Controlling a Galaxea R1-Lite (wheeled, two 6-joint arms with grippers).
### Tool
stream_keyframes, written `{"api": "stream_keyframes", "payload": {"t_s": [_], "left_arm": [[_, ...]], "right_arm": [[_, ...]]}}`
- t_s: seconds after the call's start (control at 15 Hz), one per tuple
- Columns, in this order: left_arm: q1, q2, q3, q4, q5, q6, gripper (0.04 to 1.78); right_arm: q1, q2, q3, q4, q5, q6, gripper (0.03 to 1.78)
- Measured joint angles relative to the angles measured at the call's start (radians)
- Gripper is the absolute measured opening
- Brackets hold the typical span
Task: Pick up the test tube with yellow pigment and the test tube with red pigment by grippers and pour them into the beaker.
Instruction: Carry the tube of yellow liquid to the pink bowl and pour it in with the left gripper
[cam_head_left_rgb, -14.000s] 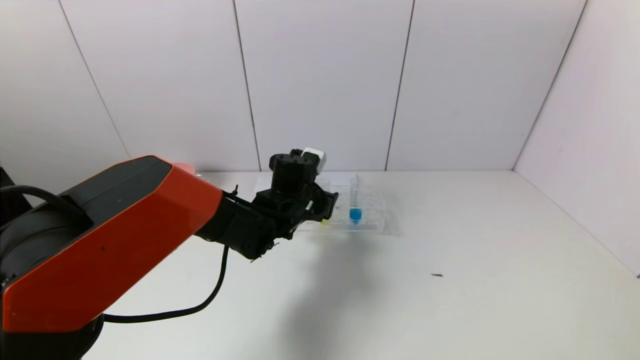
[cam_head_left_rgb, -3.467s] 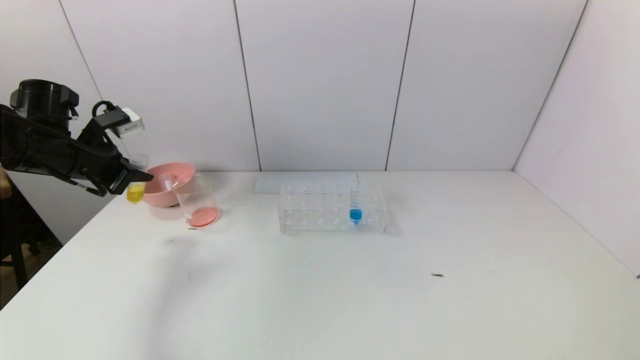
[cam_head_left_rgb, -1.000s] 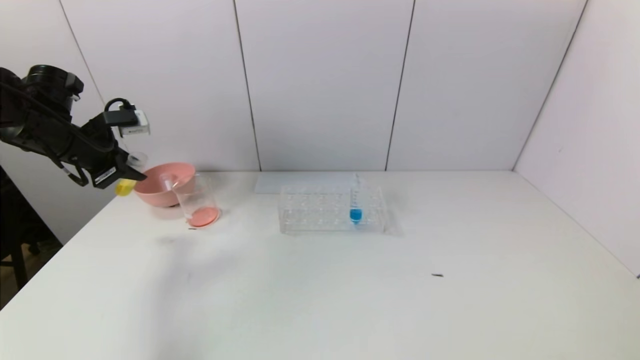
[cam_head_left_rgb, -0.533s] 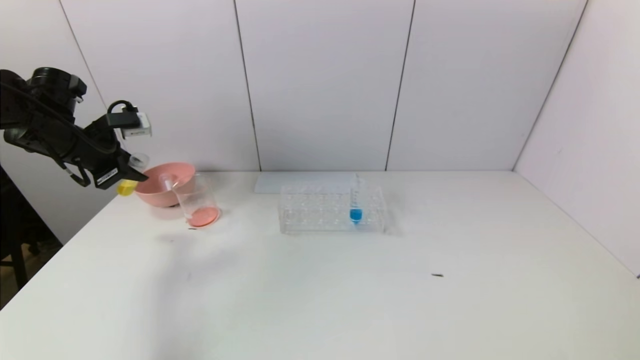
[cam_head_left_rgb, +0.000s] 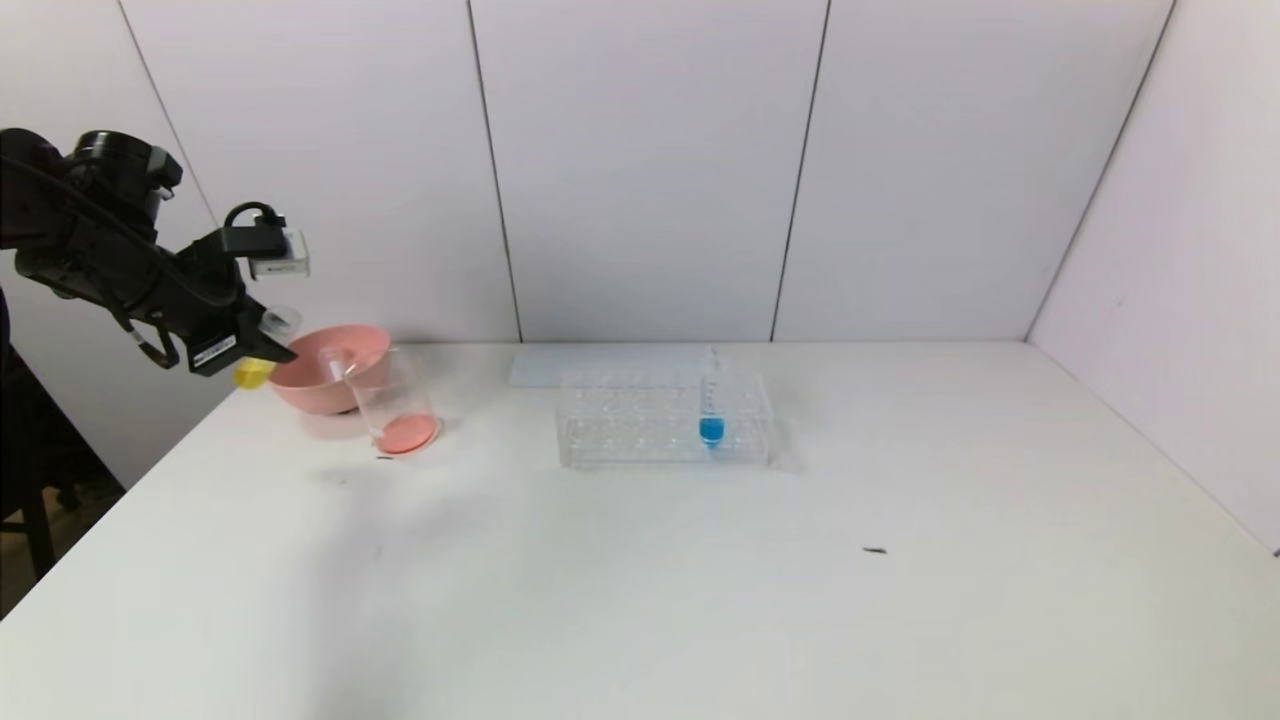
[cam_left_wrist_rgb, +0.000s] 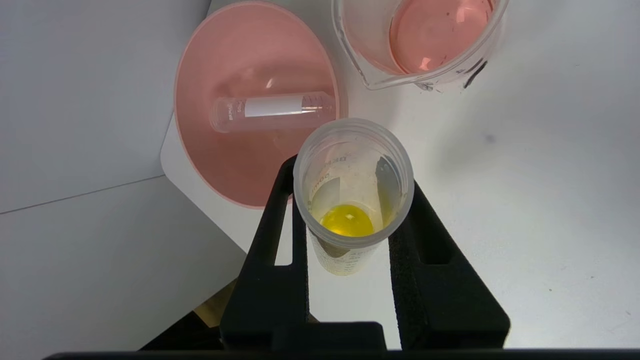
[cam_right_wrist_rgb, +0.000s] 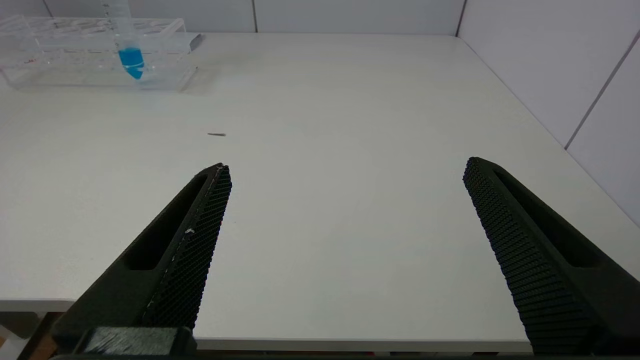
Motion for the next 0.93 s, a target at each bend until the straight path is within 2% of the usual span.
{"api": "stream_keyframes", "payload": {"t_s": [0.93], "left_arm": [[-0.041, 0.003, -0.003, -0.008, 0.111, 0.068, 0.47]], "right_arm": [[0.000, 0.000, 0.000, 0.000, 0.000, 0.000, 1.70]]}}
